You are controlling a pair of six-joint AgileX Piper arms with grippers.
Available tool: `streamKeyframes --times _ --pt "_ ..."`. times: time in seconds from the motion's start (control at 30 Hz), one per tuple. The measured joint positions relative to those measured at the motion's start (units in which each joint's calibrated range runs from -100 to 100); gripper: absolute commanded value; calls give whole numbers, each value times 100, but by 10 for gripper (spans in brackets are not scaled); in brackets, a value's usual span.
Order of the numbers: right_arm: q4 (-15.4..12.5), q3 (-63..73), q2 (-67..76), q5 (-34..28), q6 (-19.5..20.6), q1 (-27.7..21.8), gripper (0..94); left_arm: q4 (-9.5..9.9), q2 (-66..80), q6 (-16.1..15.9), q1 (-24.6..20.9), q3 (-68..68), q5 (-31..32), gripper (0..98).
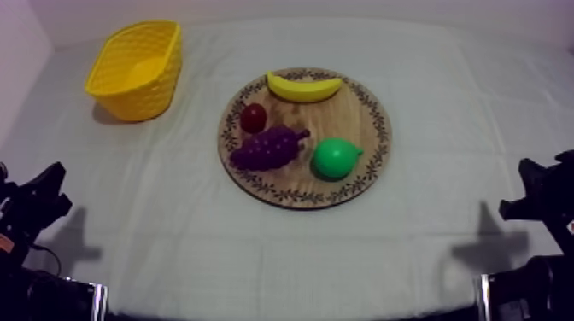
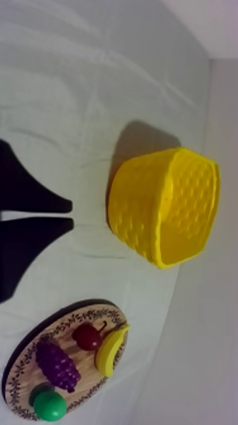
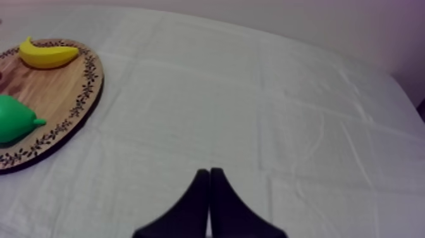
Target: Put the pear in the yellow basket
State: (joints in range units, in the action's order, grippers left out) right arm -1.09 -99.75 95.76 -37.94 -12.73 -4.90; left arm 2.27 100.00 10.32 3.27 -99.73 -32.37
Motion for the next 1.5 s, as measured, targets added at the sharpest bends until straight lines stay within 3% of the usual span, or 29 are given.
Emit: streamKeyframes --times 0.93,1.17,1.4,1.5 --pt "0 0 0 -15 -6 0 3 0 0 -13 0 0 -43 1" --pt "0 0 0 -15 -6 0 3 -18 -2 -454 -1 71 -337 1" --pt "0 0 0 -23 -6 0 3 -88 -537 -878 296 775 104 0" --pt "0 0 0 -15 -6 0 3 97 -1104 -1032 486 1455 260 0"
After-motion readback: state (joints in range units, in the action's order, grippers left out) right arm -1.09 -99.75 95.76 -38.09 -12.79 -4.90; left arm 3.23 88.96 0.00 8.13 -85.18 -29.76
